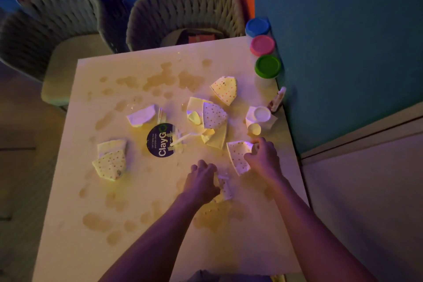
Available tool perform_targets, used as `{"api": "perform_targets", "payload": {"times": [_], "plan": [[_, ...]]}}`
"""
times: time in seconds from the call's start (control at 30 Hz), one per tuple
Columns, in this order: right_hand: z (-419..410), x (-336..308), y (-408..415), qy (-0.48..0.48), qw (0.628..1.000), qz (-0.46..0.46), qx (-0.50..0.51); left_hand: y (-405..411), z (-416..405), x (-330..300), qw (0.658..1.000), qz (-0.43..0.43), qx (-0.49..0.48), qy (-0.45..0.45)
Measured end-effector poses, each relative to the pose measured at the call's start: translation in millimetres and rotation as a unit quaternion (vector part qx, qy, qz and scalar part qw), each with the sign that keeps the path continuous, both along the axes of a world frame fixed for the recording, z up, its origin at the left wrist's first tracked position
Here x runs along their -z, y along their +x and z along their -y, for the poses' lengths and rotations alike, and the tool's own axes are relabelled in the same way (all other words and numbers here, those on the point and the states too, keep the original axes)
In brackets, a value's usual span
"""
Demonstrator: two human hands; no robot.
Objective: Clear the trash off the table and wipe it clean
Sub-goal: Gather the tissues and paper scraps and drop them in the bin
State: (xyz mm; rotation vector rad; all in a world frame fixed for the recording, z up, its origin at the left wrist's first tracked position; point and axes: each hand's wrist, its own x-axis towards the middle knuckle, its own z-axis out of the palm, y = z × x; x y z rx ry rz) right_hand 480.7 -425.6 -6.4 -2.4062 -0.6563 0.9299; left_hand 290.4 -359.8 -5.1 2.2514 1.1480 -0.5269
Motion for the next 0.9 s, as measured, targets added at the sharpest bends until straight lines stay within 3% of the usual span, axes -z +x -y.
{"api": "perform_targets", "payload": {"times": [0.2, 0.3, 0.47, 0.6, 0.9], "plan": [[6.7, -12.0, -7.3, 0.069, 0.994, -0.08, -0.04, -12.2, -10.5, -2.4, 0.993, 0.038, -0.07, -0.088], [9.3, -15.8, -23.1, 0.087, 0.987, -0.098, -0.093, -17.8, -24.3, -10.6, 0.971, 0.089, -0.161, -0.154], [3.6, -27.1, -56.9, 0.122, 0.972, -0.136, -0.148, -31.9, -48.6, -25.7, 0.941, 0.172, -0.23, -0.178], [-9.6, -35.6, -88.1, 0.144, 0.968, -0.108, -0.173, -49.5, -64.1, -35.8, 0.912, 0.232, -0.264, -0.213], [-50.5, -54.1, -161.2, 0.189, 0.964, -0.014, -0.187, -116.9, -89.7, -42.1, 0.88, 0.289, -0.297, -0.233]]}}
